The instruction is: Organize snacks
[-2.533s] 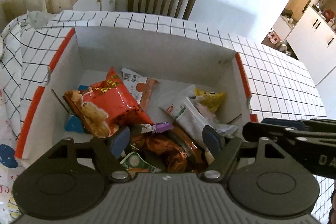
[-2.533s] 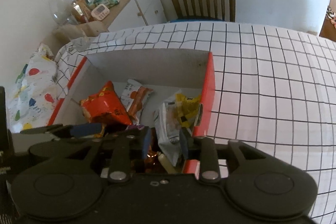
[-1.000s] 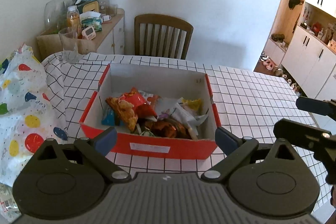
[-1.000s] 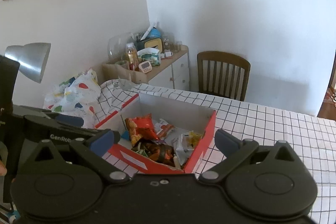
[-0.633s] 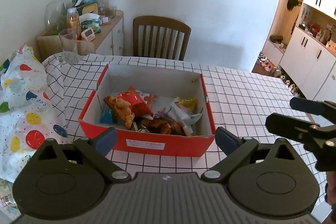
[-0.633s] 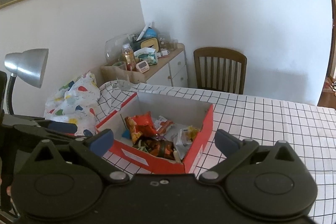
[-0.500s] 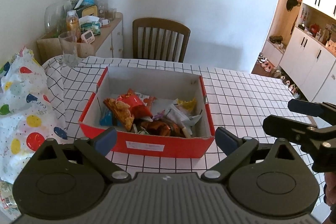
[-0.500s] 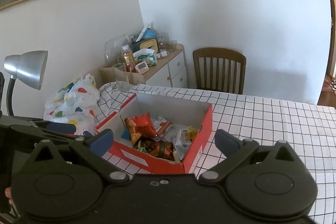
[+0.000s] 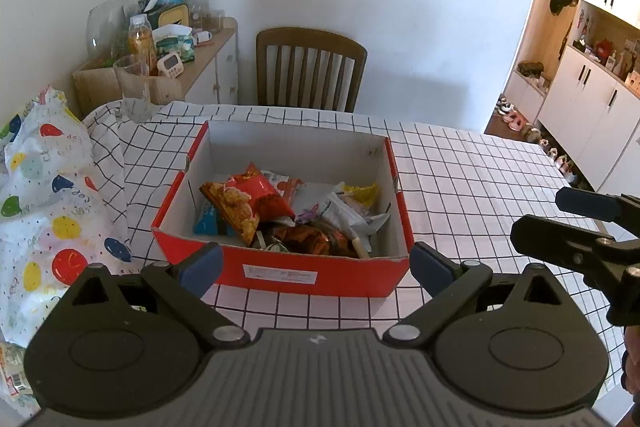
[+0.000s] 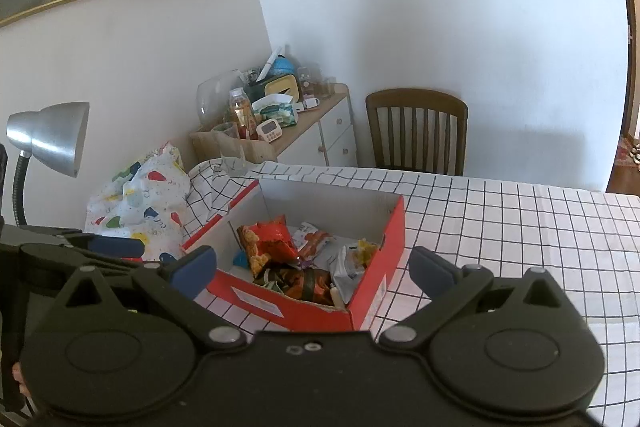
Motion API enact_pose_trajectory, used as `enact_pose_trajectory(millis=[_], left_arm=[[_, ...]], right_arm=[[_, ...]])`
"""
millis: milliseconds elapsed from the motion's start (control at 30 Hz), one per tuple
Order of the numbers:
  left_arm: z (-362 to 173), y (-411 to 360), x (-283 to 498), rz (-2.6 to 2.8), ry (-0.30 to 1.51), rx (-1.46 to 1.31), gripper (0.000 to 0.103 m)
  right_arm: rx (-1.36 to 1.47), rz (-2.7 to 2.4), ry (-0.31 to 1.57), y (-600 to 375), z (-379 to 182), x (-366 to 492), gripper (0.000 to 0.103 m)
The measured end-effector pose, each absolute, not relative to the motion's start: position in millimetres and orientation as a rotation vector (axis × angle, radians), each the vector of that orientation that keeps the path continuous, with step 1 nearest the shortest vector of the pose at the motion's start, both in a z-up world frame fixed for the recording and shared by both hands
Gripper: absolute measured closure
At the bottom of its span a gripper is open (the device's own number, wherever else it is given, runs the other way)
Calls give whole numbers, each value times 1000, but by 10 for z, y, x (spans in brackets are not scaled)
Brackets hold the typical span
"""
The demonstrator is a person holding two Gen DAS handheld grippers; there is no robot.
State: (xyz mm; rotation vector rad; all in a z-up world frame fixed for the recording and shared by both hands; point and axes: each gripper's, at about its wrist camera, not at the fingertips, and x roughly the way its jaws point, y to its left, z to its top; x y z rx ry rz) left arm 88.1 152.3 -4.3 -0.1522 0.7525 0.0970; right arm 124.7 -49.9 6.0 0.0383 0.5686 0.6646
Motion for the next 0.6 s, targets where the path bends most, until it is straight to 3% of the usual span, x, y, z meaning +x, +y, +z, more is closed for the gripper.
enact_pose_trajectory(millis=[600], left_arm=[[-44, 1495, 889, 92, 760, -139, 3]], right_arm=[[48, 663, 575, -508, 55, 1246, 0]])
